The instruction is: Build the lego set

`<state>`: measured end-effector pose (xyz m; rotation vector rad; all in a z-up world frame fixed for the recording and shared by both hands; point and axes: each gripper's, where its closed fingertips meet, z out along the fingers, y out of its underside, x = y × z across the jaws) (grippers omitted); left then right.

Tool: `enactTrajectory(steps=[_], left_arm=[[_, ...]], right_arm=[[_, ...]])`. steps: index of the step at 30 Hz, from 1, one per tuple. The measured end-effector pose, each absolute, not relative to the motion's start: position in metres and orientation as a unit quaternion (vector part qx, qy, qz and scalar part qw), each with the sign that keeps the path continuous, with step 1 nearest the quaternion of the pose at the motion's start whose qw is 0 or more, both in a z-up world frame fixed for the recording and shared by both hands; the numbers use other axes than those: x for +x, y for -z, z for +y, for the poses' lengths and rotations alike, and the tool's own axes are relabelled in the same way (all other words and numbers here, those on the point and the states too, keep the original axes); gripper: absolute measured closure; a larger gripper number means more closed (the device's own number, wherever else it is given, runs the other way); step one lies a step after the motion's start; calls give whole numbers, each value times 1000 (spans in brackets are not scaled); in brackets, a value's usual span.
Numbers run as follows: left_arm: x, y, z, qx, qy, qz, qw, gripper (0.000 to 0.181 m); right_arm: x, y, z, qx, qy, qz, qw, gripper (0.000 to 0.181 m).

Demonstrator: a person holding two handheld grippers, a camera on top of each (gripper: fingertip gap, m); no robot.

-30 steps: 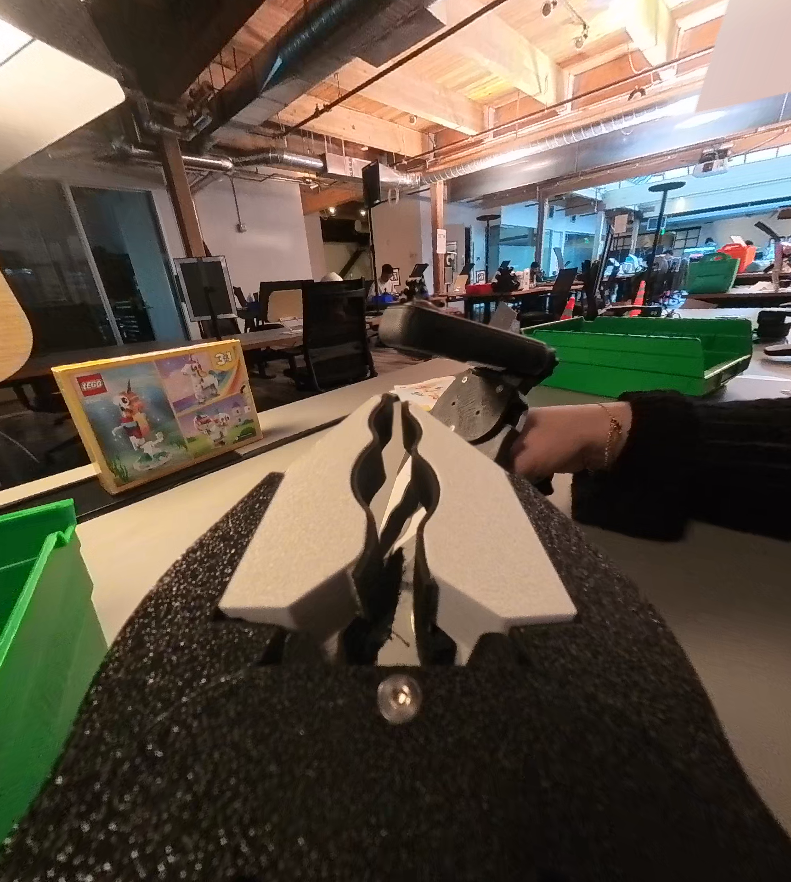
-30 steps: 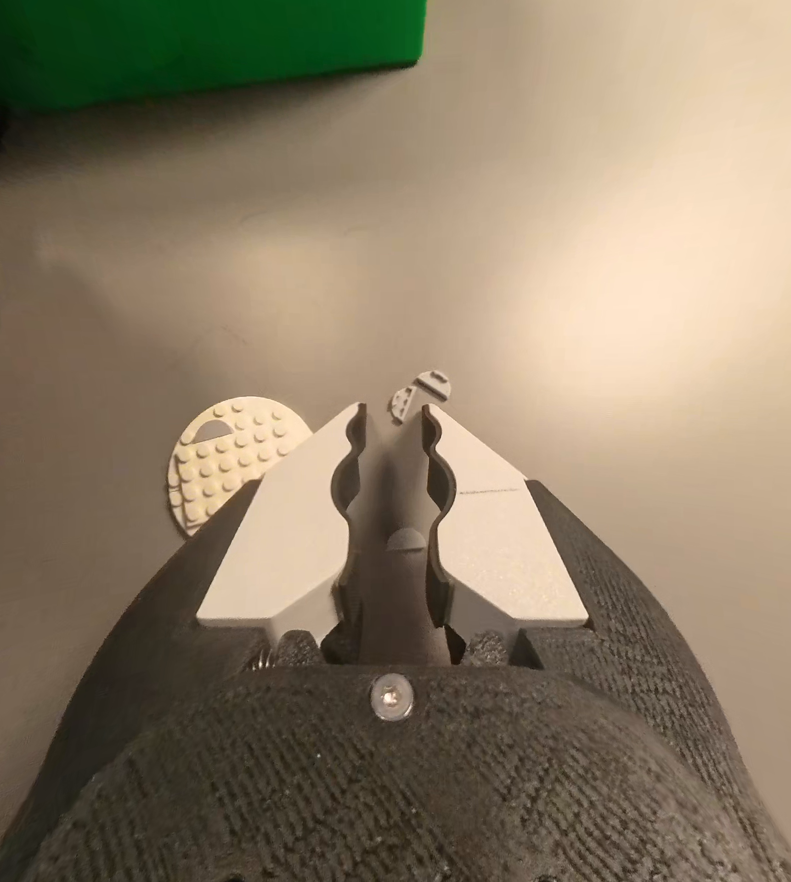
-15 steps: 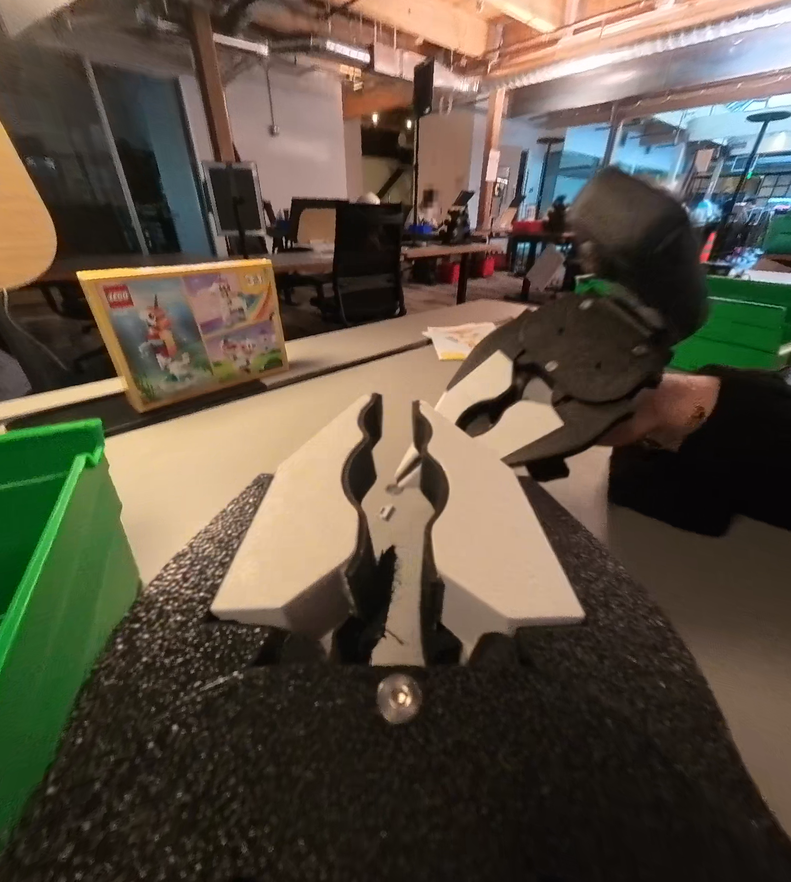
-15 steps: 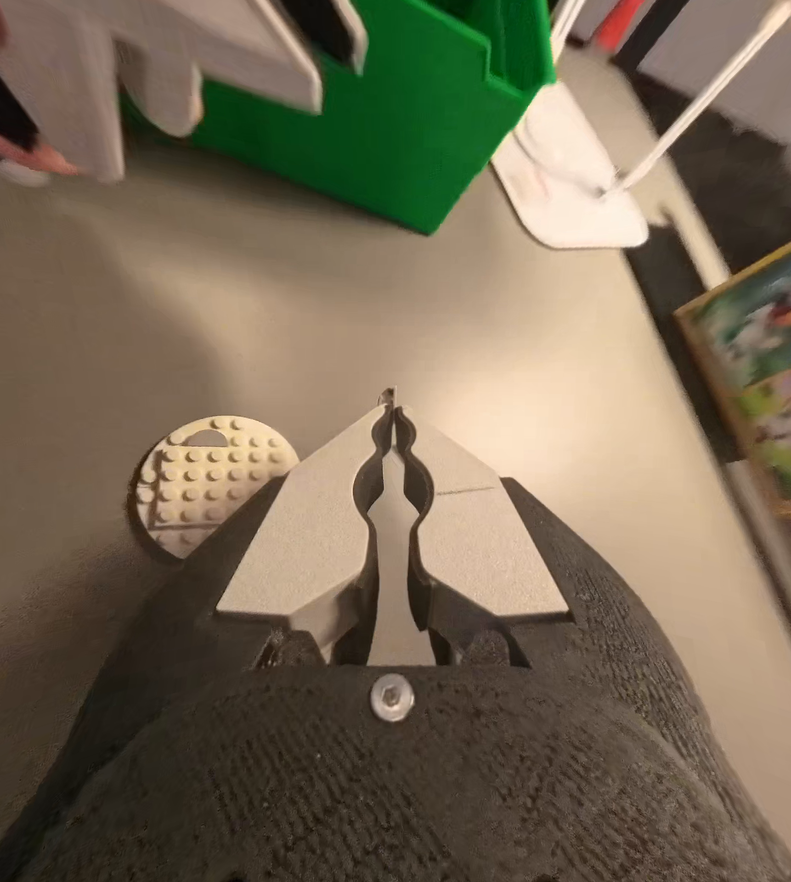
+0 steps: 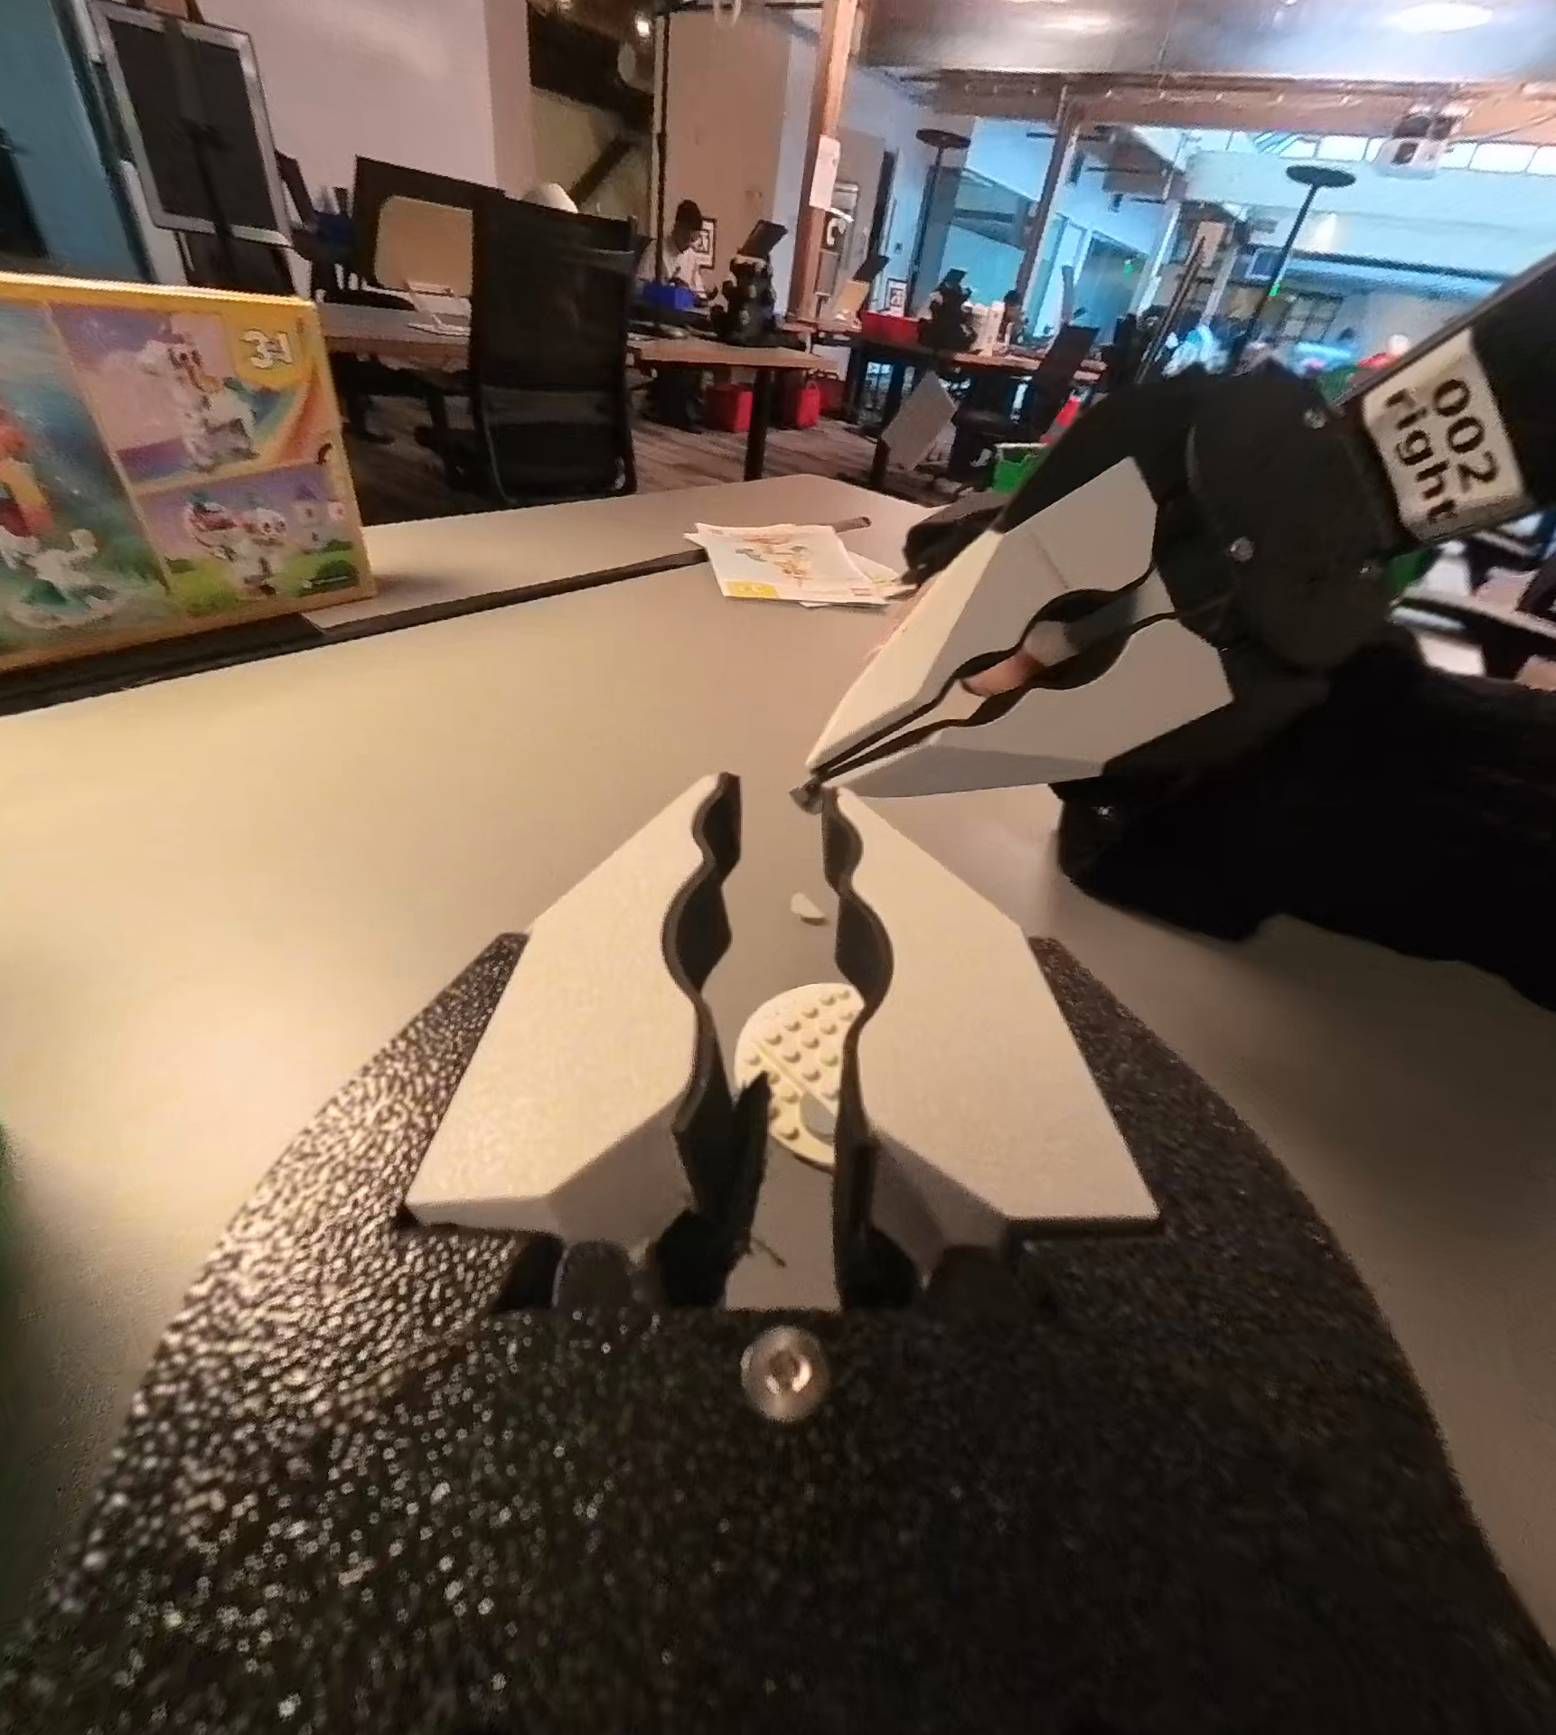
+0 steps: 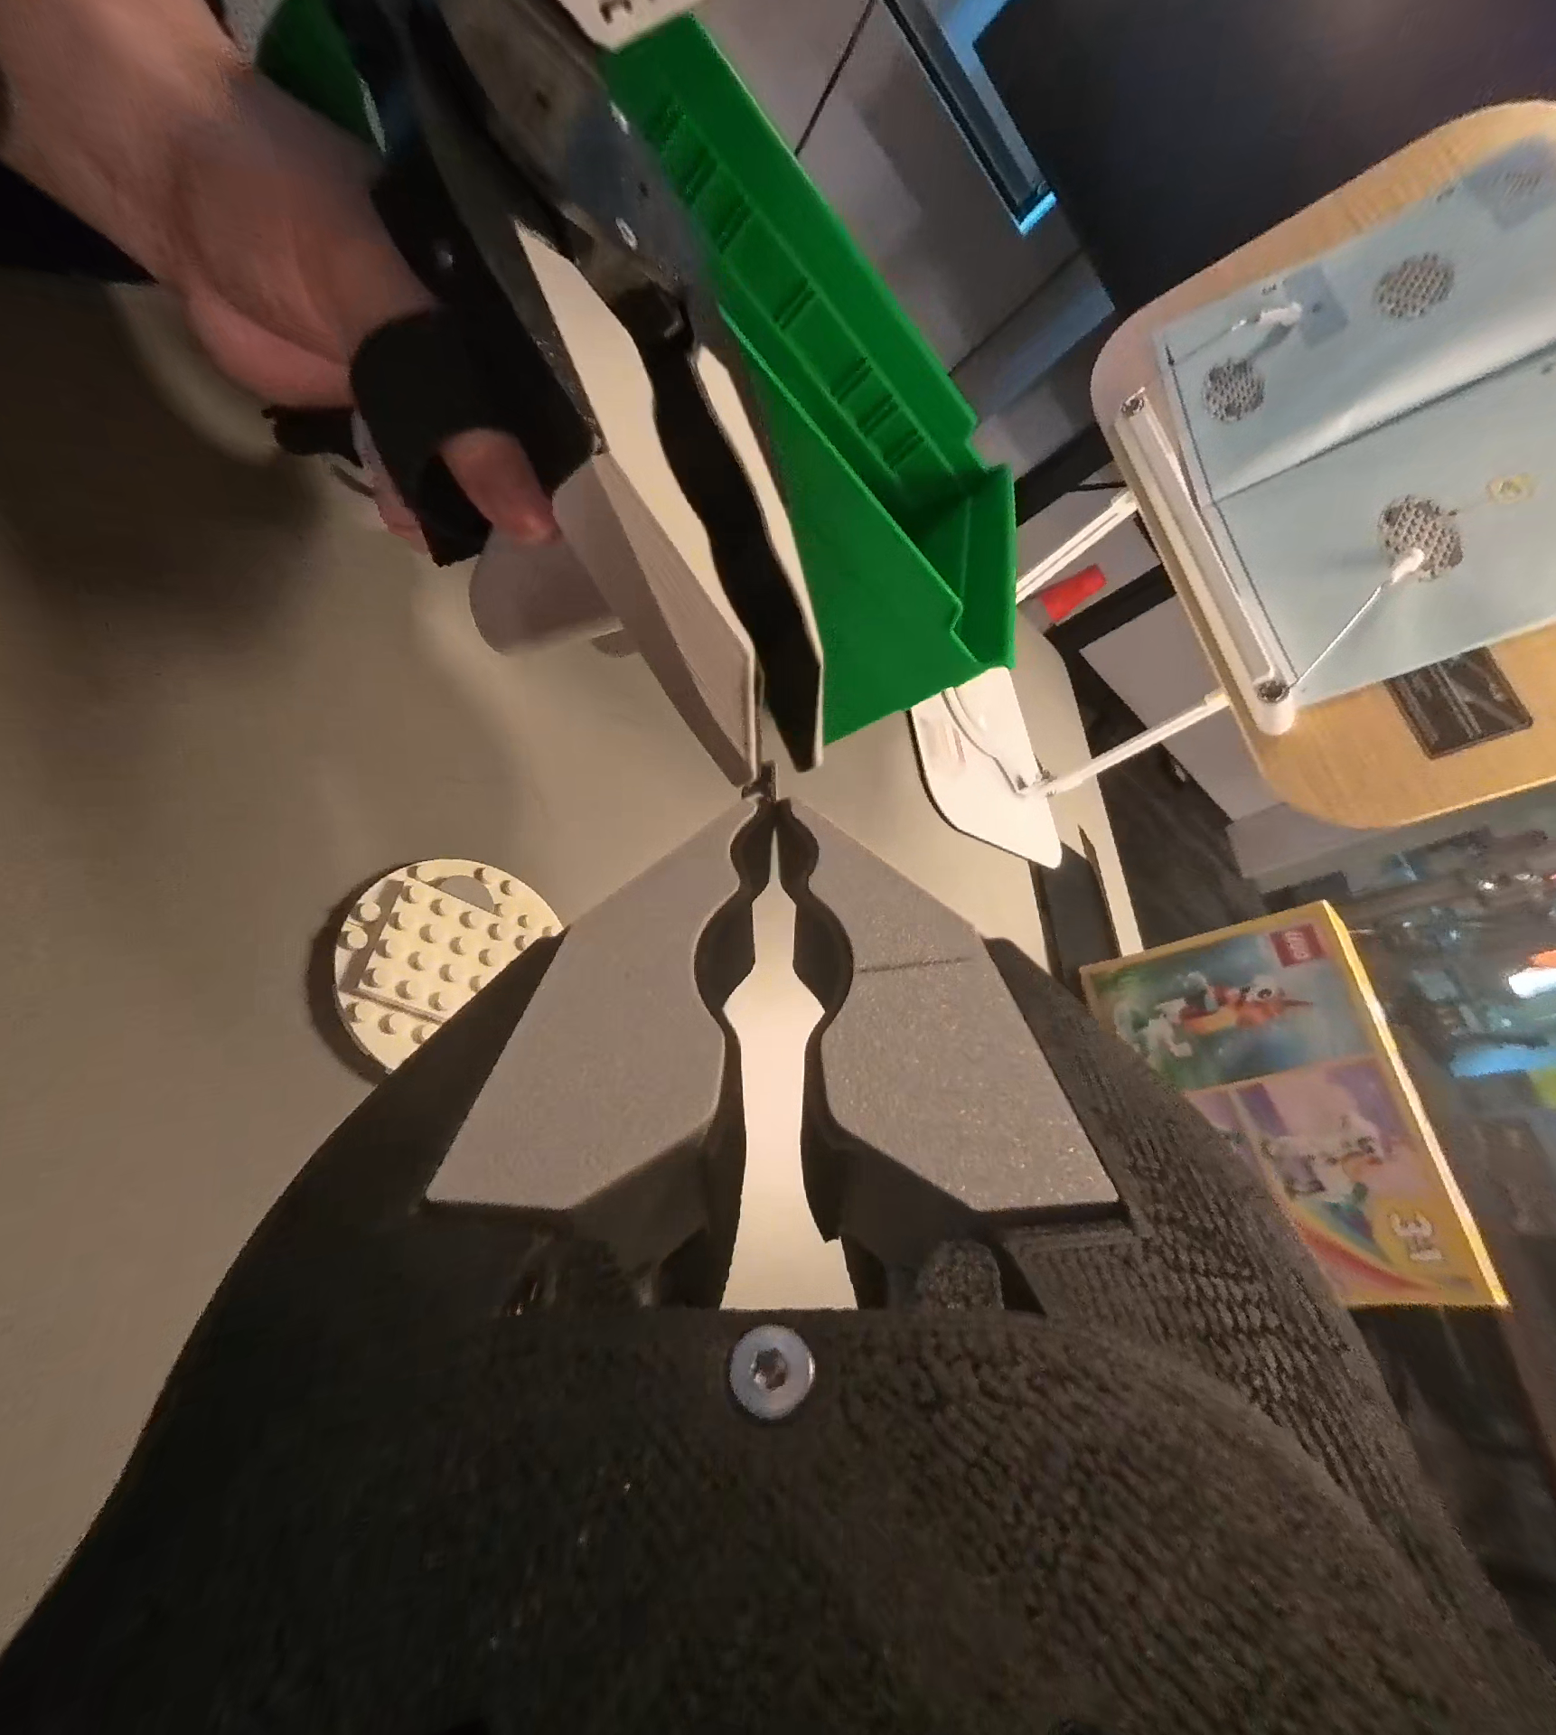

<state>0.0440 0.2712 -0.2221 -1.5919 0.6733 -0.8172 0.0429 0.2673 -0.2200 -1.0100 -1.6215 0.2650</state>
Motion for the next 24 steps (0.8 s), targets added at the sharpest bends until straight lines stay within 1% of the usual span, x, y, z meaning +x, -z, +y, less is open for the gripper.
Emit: enactTrajectory(steps=[1, 4, 8, 10, 12, 14, 16, 20, 24], left_arm=[[45, 221, 270, -677, 360, 286, 574, 169], [49, 217, 264, -667, 405, 283, 558, 179], [50, 213, 260, -657, 433, 289, 545, 181], [49, 203, 256, -634, 442, 295, 562, 181], [47, 192, 252, -609, 443, 300, 585, 181], [47, 185, 248, -591, 443, 310, 599, 181], [49, 183, 244, -583, 445, 321, 599, 181], [54, 186, 239, -581, 450, 333, 591, 181], [56, 187, 237, -577, 454, 335, 590, 181]], right_arm=[[43, 219, 267, -427, -111, -692, 571, 181], [42, 217, 262, -414, -115, -696, 575, 181], [42, 214, 258, -409, -130, -695, 577, 181], [41, 206, 256, -448, -223, -657, 563, 174], [43, 196, 254, -489, -334, -611, 525, 166], [46, 189, 249, -504, -419, -579, 485, 165], [48, 185, 244, -506, -465, -563, 459, 167], [48, 183, 237, -504, -500, -555, 433, 171], [47, 188, 236, -510, -492, -564, 423, 173]])
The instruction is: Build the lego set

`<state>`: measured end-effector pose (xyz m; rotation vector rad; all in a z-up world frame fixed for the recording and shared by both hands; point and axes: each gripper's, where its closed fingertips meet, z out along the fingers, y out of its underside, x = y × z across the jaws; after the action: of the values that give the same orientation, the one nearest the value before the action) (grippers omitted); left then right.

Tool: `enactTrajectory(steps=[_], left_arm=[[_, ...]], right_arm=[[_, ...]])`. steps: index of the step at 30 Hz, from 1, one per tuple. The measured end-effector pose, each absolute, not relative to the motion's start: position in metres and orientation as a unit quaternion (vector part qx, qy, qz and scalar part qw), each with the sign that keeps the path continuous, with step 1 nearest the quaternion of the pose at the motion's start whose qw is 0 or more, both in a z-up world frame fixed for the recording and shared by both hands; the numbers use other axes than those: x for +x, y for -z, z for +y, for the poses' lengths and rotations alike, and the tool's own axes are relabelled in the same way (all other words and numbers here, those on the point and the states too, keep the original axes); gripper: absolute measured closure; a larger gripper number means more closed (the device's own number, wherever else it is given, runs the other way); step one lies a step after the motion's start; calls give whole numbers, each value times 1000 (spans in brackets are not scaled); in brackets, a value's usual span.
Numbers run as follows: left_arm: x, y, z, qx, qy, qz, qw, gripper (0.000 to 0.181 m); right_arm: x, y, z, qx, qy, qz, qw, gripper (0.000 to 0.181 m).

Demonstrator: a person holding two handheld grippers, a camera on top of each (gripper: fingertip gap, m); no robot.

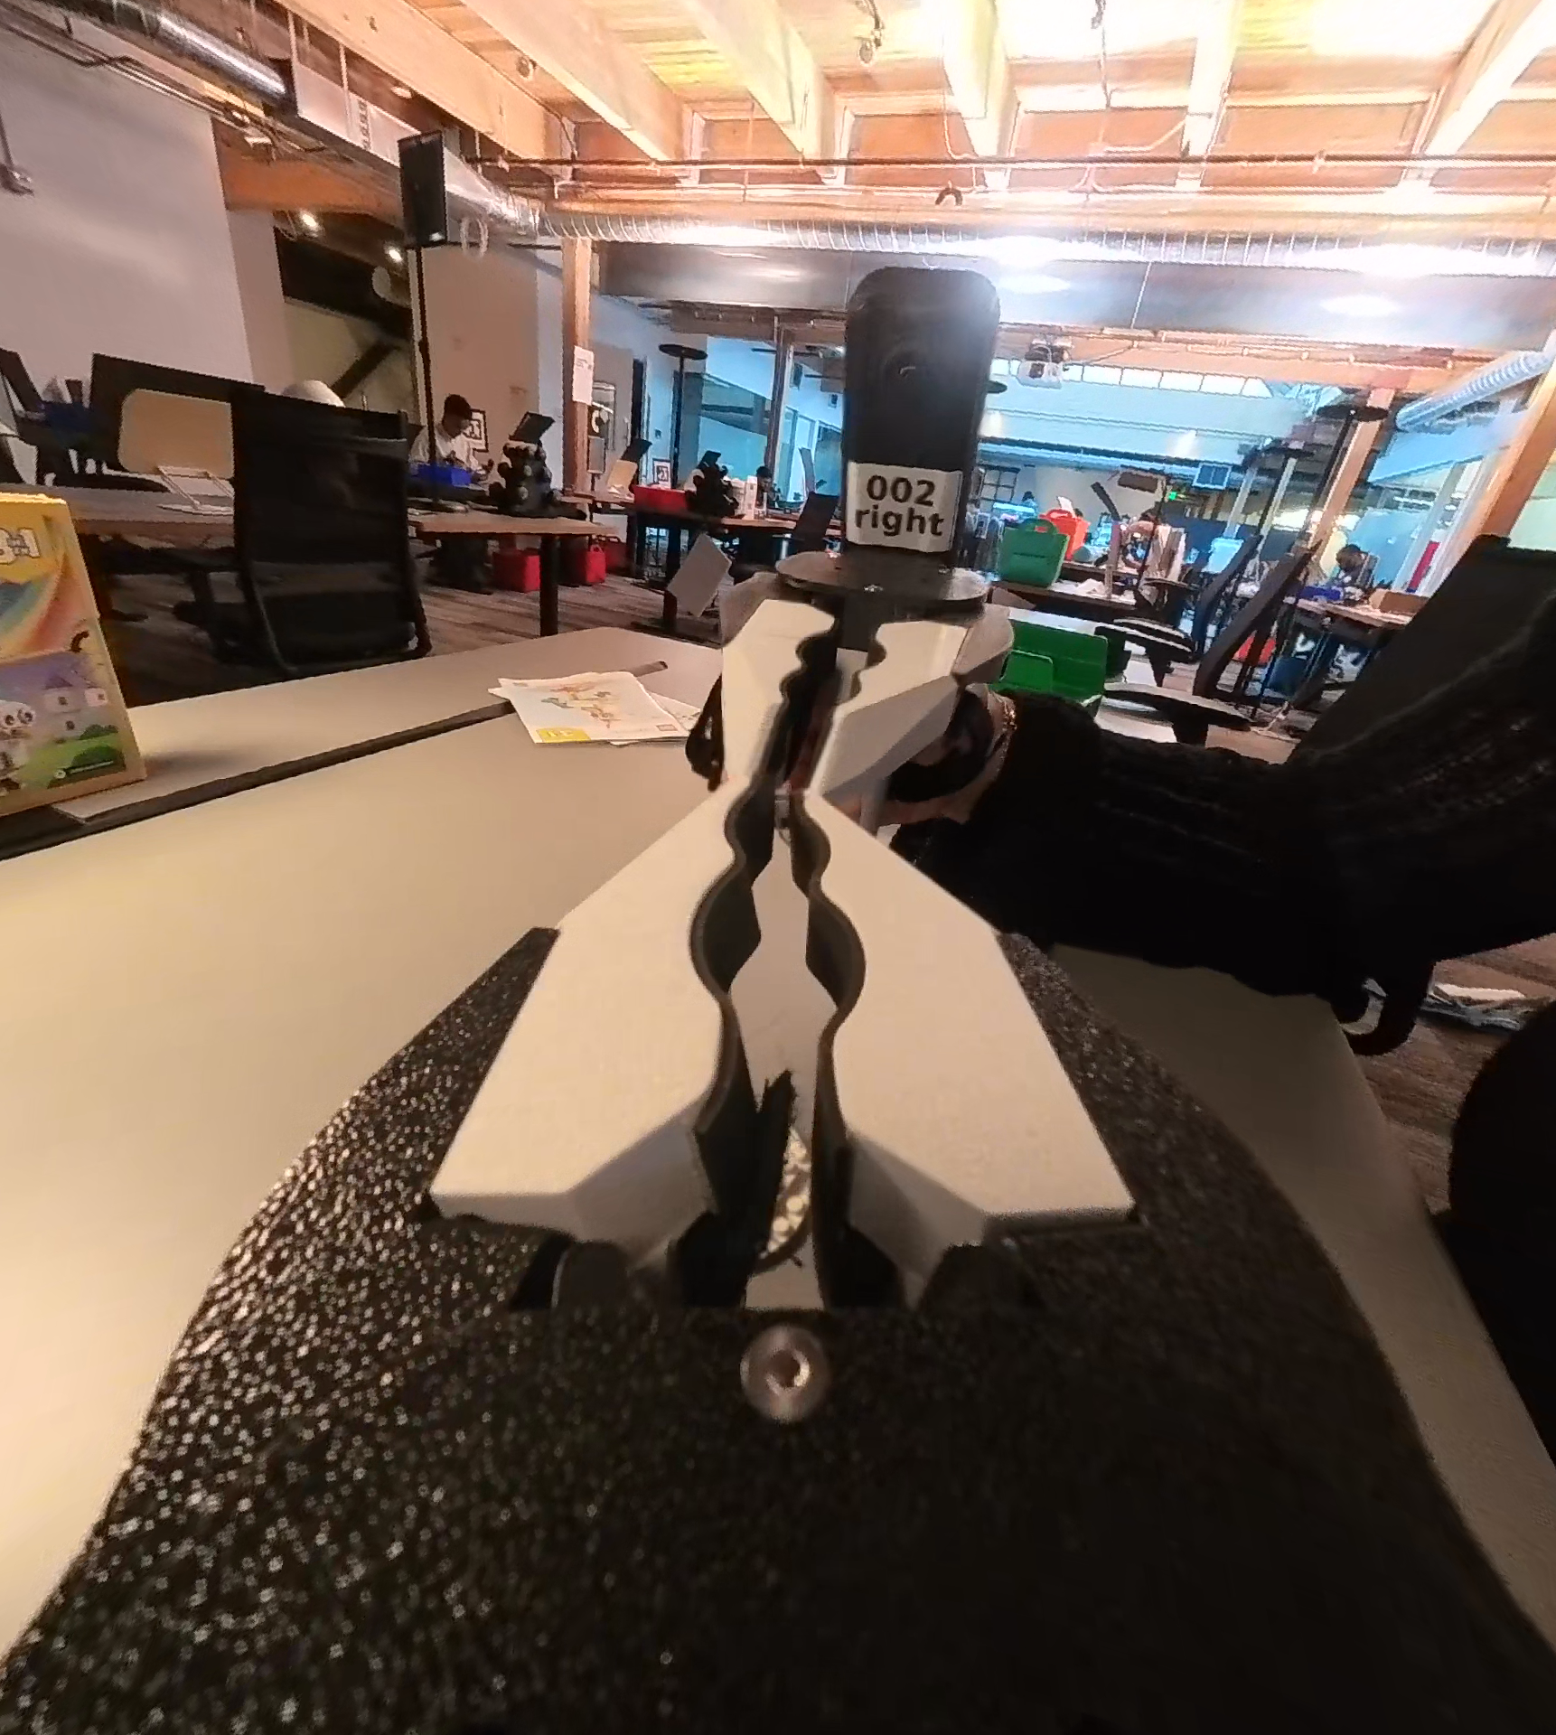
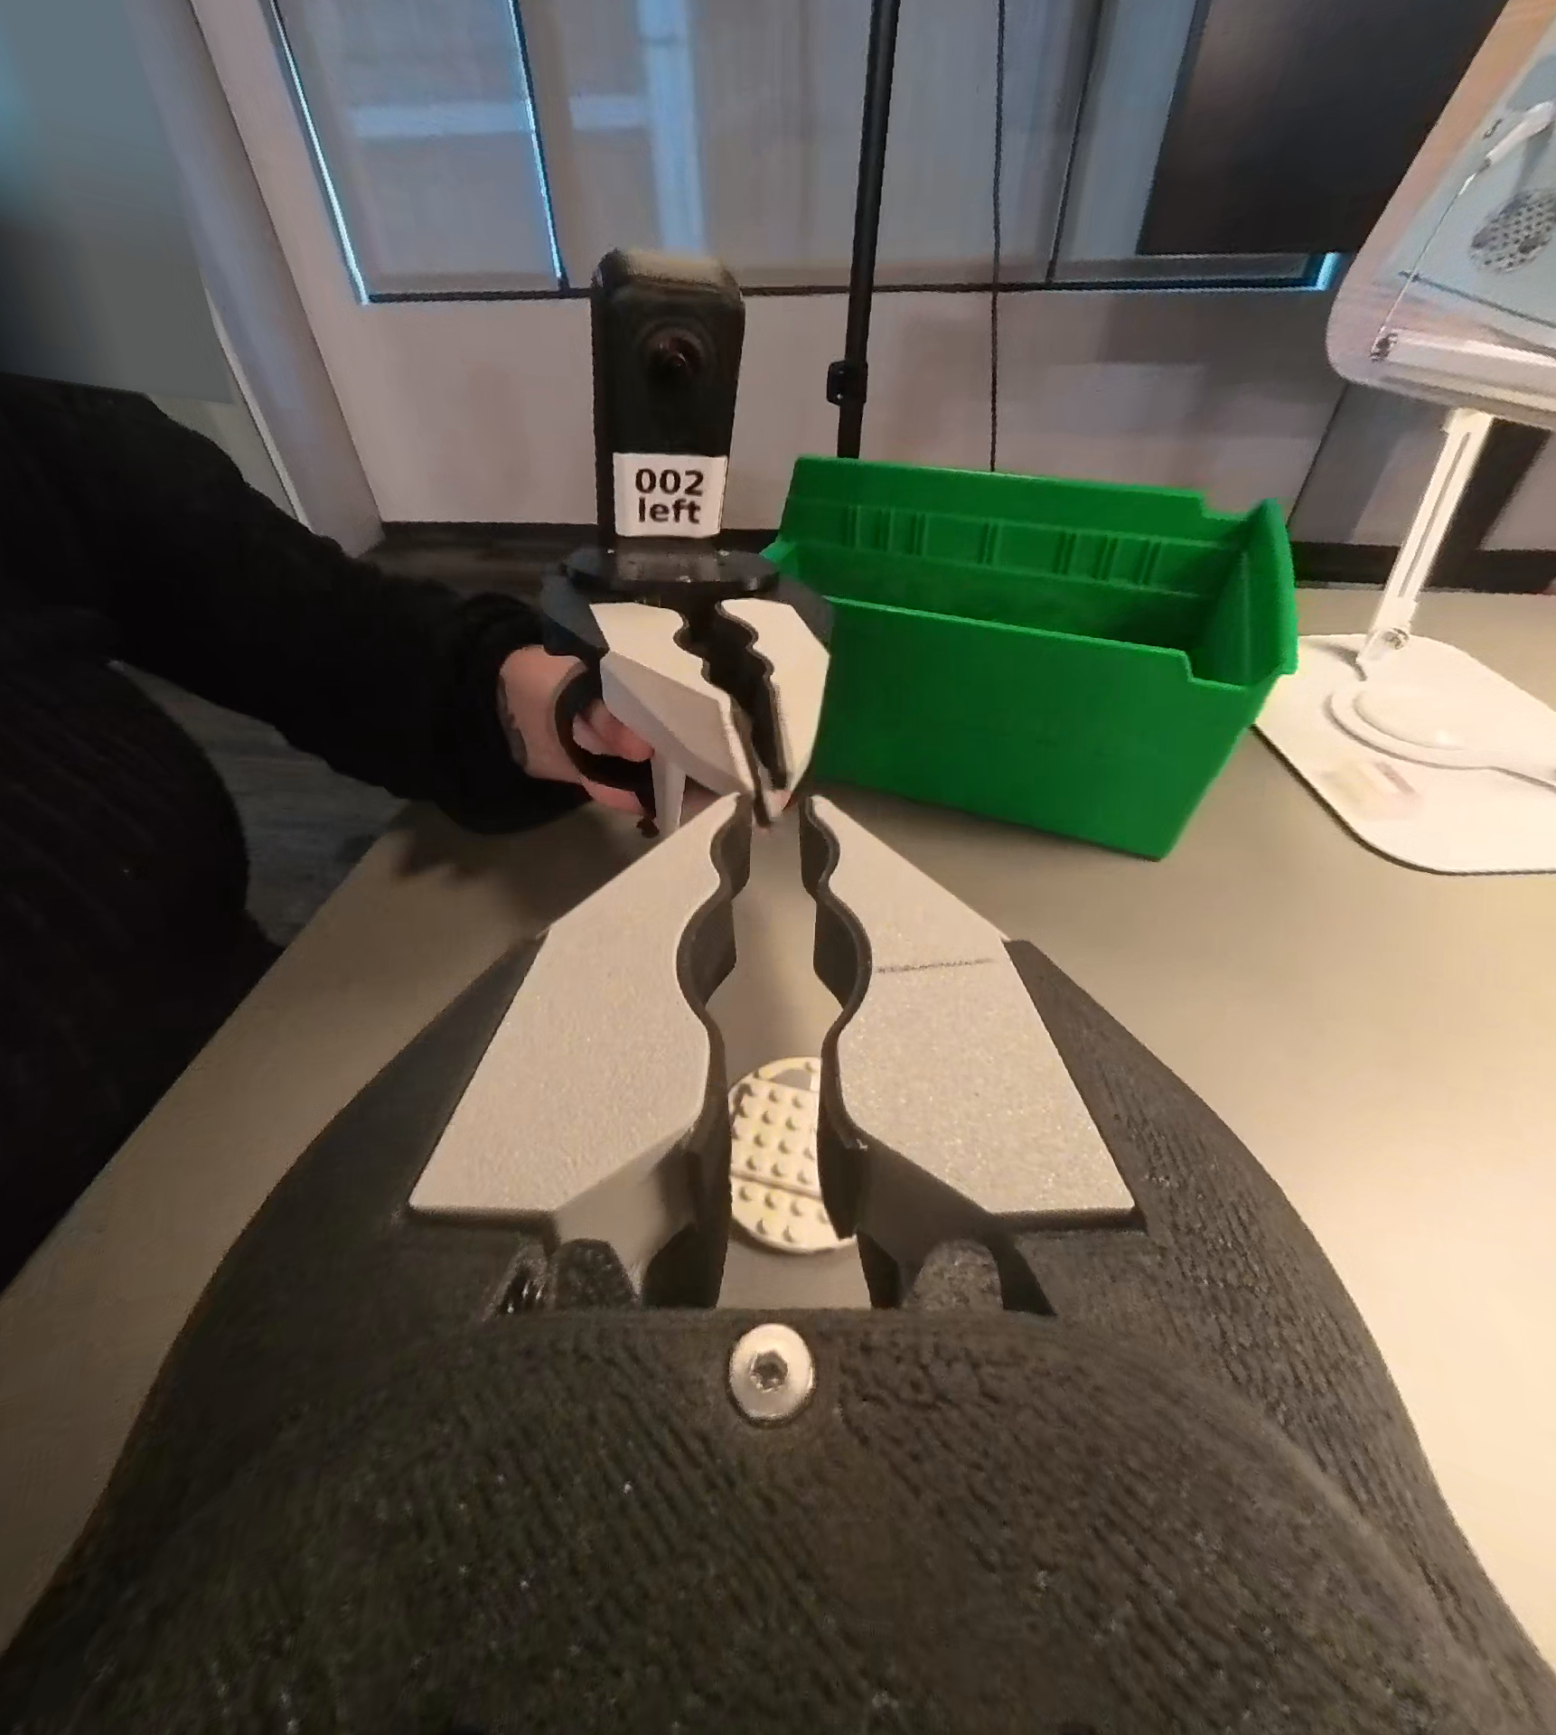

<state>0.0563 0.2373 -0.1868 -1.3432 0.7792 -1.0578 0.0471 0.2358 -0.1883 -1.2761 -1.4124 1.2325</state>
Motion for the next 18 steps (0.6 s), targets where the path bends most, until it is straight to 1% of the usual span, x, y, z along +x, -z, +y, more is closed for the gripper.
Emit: enactTrajectory(steps=[2, 4, 6, 8, 9, 11, 13, 15, 18], left_arm=[[56, 187, 237, -578, 454, 336, 590, 181], [56, 188, 238, -580, 451, 334, 590, 181], [54, 187, 244, -585, 421, 319, 616, 179], [47, 188, 254, -590, 349, 316, 656, 160], [44, 189, 257, -593, 316, 324, 666, 159], [38, 187, 262, -591, 281, 319, 685, 165], [32, 185, 264, -589, 271, 308, 696, 169], [30, 185, 267, -589, 273, 301, 698, 169], [28, 189, 271, -601, 279, 293, 689, 170]], right_arm=[[47, 188, 235, -509, -492, -565, 423, 179], [47, 190, 235, -512, -490, -567, 420, 180], [48, 190, 239, -515, -479, -569, 427, 180], [52, 200, 253, -533, -433, -578, 441, 180], [56, 211, 265, -551, -387, -587, 450, 180], [70, 245, 294, -582, -241, -629, 455, 180], [86, 276, 315, -582, -81, -680, 439, 180], [96, 296, 328, -561, 45, -715, 415, 180], [98, 312, 331, -533, 118, -743, 387, 180]])
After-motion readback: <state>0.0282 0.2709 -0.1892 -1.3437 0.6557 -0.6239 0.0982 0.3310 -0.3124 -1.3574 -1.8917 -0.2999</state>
